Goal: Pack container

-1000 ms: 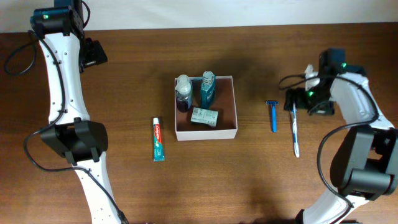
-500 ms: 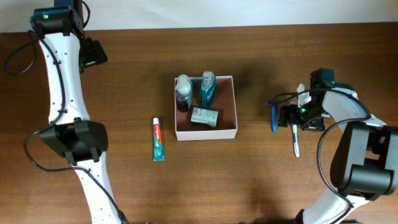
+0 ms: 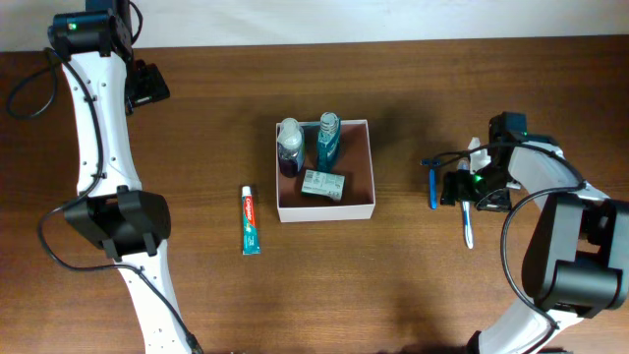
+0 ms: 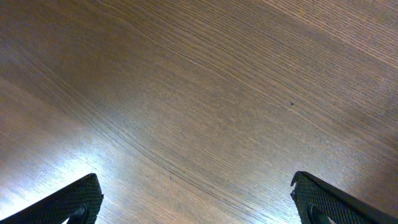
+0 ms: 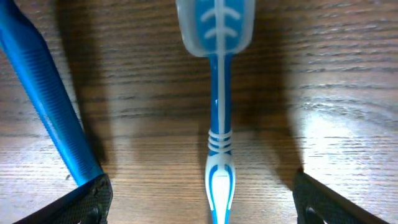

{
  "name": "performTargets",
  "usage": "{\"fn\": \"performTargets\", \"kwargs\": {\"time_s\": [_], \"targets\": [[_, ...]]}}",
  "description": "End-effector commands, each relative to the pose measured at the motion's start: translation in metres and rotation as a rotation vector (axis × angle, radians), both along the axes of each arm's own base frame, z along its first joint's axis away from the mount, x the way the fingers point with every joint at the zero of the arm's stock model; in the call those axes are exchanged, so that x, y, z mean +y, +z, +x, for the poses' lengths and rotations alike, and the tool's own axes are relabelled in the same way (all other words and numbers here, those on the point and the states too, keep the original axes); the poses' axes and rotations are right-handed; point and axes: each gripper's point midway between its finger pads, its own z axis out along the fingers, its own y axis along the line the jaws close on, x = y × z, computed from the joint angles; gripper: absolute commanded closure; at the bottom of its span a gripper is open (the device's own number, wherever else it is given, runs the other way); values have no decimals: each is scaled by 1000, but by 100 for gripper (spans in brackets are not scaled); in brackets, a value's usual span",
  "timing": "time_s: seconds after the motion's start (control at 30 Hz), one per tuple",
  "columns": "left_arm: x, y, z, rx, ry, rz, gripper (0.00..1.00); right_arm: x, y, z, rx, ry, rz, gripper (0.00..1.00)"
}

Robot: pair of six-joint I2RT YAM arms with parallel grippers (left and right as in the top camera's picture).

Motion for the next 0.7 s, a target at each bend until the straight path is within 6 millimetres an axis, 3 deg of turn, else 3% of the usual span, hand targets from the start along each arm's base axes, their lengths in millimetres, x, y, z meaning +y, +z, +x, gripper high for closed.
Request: {"fn": "performTargets", "kwargs": {"time_s": [0.0,0.17,0.67], "targets": [[1,2,-1,-3,15,5,1,-2,-9,-10,30,-3,-24,12],[1,2,-1,-3,15,5,1,-3,-9,-8,23,-5,-26,17],[1,2,-1,-3,15,5,1,-11,-8,1,-11,-6,-64,17]]}}
